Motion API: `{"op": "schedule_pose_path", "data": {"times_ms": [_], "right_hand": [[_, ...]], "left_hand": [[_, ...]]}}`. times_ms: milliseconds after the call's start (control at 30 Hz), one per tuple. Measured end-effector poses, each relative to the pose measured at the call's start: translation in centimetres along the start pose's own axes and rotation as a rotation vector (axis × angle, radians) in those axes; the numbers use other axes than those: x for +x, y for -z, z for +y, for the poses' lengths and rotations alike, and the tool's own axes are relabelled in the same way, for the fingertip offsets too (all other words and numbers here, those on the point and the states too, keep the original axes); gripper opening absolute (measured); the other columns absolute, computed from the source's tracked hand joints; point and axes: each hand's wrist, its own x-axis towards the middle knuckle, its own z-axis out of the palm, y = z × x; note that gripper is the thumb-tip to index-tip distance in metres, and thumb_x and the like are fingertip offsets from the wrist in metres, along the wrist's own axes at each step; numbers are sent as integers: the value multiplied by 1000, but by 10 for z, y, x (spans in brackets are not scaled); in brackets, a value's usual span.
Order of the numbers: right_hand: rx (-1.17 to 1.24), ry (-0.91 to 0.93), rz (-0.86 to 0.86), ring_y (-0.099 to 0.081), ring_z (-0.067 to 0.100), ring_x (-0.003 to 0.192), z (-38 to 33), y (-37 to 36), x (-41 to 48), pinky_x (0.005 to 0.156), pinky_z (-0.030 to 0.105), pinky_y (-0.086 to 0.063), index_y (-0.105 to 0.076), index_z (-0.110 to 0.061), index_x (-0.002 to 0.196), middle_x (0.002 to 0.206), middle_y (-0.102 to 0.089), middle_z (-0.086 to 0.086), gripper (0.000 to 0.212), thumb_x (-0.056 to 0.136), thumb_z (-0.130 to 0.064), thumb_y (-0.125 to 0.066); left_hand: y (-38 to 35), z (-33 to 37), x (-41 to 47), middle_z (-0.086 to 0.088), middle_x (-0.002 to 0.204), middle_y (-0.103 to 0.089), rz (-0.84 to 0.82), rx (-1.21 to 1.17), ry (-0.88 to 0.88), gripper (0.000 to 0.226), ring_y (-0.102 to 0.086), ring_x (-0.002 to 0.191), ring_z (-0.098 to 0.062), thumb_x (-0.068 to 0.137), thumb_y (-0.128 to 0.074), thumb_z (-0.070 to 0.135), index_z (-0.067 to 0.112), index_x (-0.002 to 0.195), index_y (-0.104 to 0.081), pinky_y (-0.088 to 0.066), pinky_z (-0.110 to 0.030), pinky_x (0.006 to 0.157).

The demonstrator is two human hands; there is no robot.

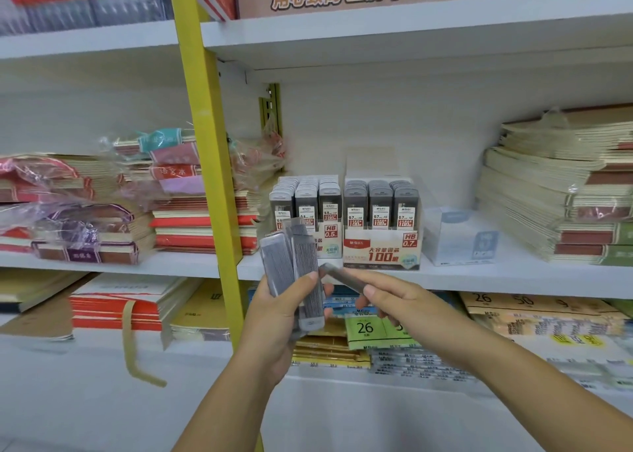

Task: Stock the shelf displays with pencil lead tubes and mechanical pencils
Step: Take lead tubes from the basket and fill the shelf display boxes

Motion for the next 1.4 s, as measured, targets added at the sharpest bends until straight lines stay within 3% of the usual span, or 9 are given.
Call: {"op": "schedule_pose_path", "data": {"times_ms": [100,233,433,667,867,1000,1133,1233,1400], "right_hand": [[28,25,-16,-46,-6,117,0,1,-2,98,25,-40,-54,-69,113,130,-50,-32,38,97,-35,-56],[39,107,59,-60,-4,104,-2,2,-4,81,14,-51,-62,-57,114,117,-60,-19,51,85,-16,-73],[126,115,172,-65,-4,80,-3,8,-8,64,16,-53,-68,-50,102,102,-63,-32,44,80,-13,-77],[521,129,420,-72,22,85,-16,14,0,72,28,-57,-56,-14,111,95,-76,5,27,86,-8,-65],[-47,492,687,-69,8,84,-78,62,27,67,25,-58,-50,-39,95,90,-72,-3,30,90,-14,-66],[-435,428,579,-64,2,79,-81,62,55,71,26,-57,-55,-35,96,90,-65,-11,24,87,-18,-70],[-455,321,467,-59,-6,76,-65,52,74,65,15,-44,-49,-43,94,82,-62,-13,35,84,-21,-73],[-710,315,563,-46,4,88,-53,49,82,80,27,-44,-57,-37,104,88,-52,-17,27,83,-29,-73],[-964,300,698,-35,15,101,-48,43,77,82,28,-35,-61,-24,129,100,-43,-6,40,89,-30,-66]], "left_hand": [[0,4,-2,-2,105,-77,18,32,5,70,-76,93,-22,56,-86,41,31,121,-63,-61,-38,69],[-2,5,-6,-4,108,-77,13,79,19,75,-74,98,-27,54,-88,42,30,123,-62,-60,-35,67],[-2,7,-8,-3,101,-79,5,111,1,59,-77,87,-22,63,-84,28,28,118,-63,-60,-32,62],[1,4,-3,-7,102,-78,-19,65,1,45,-75,90,-21,82,-80,20,28,122,-62,-58,-32,64],[0,9,6,-7,105,-78,-25,-26,-38,54,-76,95,-23,70,-84,31,27,119,-62,-59,-29,63],[4,7,12,-7,107,-77,-17,-52,-54,55,-76,94,-25,69,-84,30,26,120,-62,-59,-31,63],[8,3,17,-6,106,-78,-33,-54,-59,46,-76,93,-24,76,-82,23,26,118,-63,-59,-30,63],[8,4,15,-6,103,-78,-50,-52,-60,54,-77,92,-25,67,-85,29,25,117,-63,-59,-29,63],[8,6,12,-6,104,-78,-81,-45,-35,53,-76,93,-24,63,-87,32,28,113,-67,-59,-30,63]]}}
